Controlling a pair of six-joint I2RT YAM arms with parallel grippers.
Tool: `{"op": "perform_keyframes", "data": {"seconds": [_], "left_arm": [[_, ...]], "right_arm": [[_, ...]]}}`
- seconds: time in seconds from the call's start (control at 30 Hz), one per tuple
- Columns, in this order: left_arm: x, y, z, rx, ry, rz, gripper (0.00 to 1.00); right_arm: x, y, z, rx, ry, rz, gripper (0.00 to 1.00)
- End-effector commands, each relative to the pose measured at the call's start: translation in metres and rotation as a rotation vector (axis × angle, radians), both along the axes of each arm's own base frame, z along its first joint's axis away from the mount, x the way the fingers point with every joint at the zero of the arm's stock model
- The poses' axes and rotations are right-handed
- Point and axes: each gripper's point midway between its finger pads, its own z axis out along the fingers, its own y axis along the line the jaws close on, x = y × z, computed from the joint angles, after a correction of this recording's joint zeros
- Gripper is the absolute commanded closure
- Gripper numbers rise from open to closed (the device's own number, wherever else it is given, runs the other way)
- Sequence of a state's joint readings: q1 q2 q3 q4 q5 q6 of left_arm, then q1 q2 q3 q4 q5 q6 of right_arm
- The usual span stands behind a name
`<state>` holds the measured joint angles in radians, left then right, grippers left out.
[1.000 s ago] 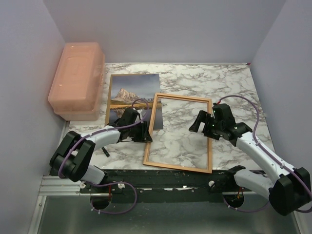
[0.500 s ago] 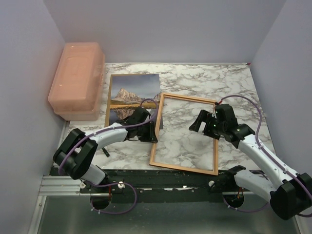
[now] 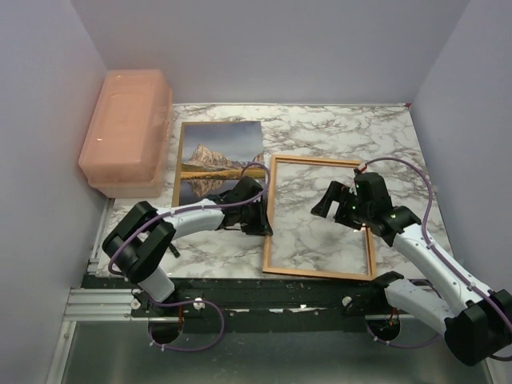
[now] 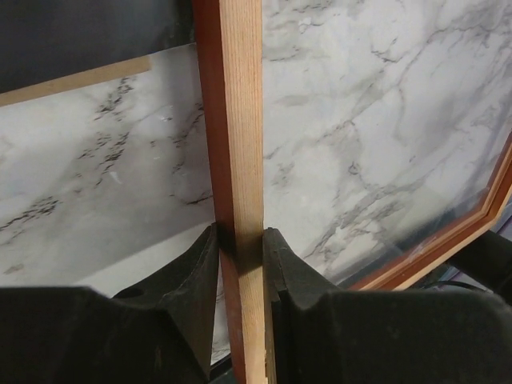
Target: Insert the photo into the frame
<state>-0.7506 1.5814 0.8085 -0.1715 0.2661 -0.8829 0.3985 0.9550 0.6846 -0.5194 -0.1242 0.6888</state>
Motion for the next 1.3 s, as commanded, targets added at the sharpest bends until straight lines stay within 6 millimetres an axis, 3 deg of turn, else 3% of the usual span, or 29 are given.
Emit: {"op": "perform_keyframes", "data": {"seconds": [0.0, 0.2, 0.37, 0.53, 0.63, 0.8, 1.03, 1.17, 1.27], "left_arm": [[0.015, -0.030, 0.018, -0.050, -0.016, 0.057, 0.87], [0.011, -0.038, 0.009, -0.033, -0.002, 0.078, 0.82], [0.006, -0.042, 0.011, -0.037, -0.016, 0.050, 0.68], [0.004, -0.041, 0.024, -0.066, -0.054, 0.028, 0.42], [0.003, -0.039, 0.034, -0.079, -0.081, 0.011, 0.35], [0.005, -0.033, 0.057, -0.120, -0.145, -0.014, 0.33], [0.013, -0.001, 0.086, -0.212, -0.223, 0.008, 0.19], [0.020, 0.028, 0.097, -0.302, -0.255, 0.056, 0.18], [0.024, 0.053, 0.106, -0.335, -0.284, 0.115, 0.12]], "right_arm": [[-0.007, -0.003, -0.005, -0.008, 0.018, -0.004, 0.00], [-0.010, -0.004, -0.007, -0.014, 0.021, -0.004, 0.00], [-0.012, -0.004, -0.008, -0.012, 0.025, 0.001, 0.00], [-0.013, -0.003, -0.006, 0.000, 0.019, 0.010, 0.00], [-0.014, -0.003, -0.004, 0.004, 0.013, 0.010, 0.00], [-0.016, -0.002, -0.004, 0.008, 0.022, 0.018, 0.00], [-0.023, 0.003, -0.011, 0.048, 0.041, 0.021, 0.00], [-0.026, 0.010, -0.016, 0.092, 0.061, 0.035, 0.00], [-0.026, 0.014, -0.021, 0.114, 0.066, 0.034, 0.00]]}}
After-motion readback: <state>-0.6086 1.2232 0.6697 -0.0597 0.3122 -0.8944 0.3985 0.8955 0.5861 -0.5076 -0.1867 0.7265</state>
